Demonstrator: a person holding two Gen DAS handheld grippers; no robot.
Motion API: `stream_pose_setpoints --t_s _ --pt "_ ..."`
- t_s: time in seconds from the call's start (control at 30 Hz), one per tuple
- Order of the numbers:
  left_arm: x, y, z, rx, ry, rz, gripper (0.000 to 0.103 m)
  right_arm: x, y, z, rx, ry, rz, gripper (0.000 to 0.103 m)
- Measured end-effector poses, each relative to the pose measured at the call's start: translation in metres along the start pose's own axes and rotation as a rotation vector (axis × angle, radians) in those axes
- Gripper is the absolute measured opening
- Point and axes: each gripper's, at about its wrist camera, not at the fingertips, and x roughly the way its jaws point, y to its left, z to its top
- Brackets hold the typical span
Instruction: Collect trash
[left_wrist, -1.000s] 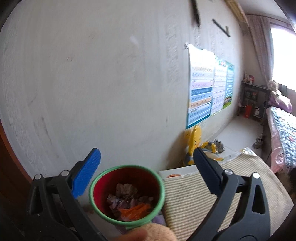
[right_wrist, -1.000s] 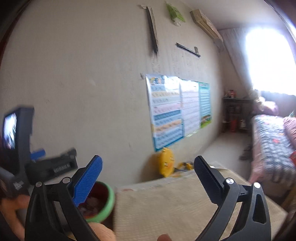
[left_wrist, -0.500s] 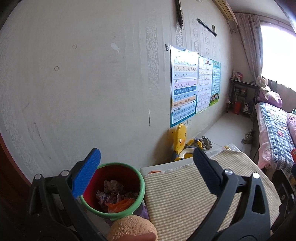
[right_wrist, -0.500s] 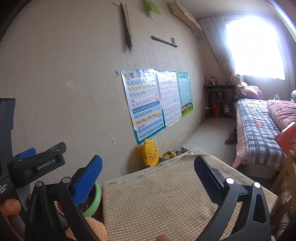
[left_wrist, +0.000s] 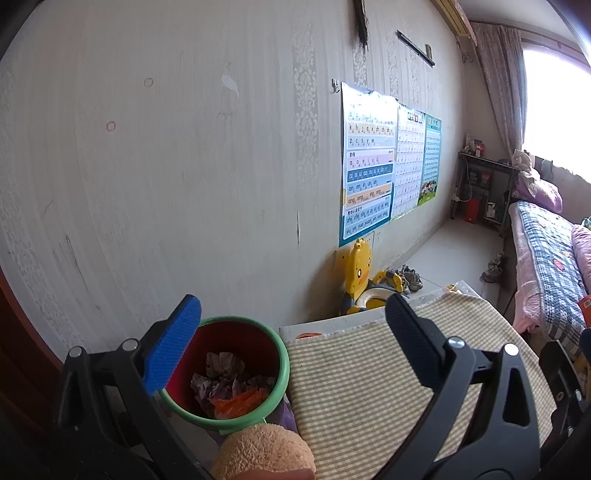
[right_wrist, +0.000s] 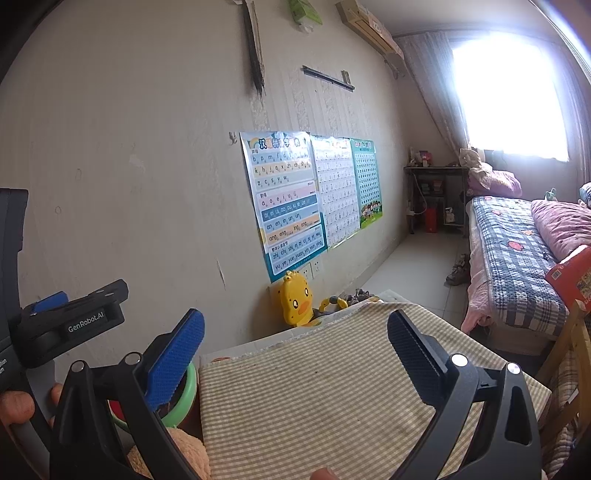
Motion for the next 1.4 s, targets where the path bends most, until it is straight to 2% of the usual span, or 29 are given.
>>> stream_pose_setpoints --t_s 1.4 --pt "0.007 -0.001 -0.005 0.012 0.034 0.003 0.098 0.011 0.002 -0.010 -0.004 0.055 -0.003 0.096"
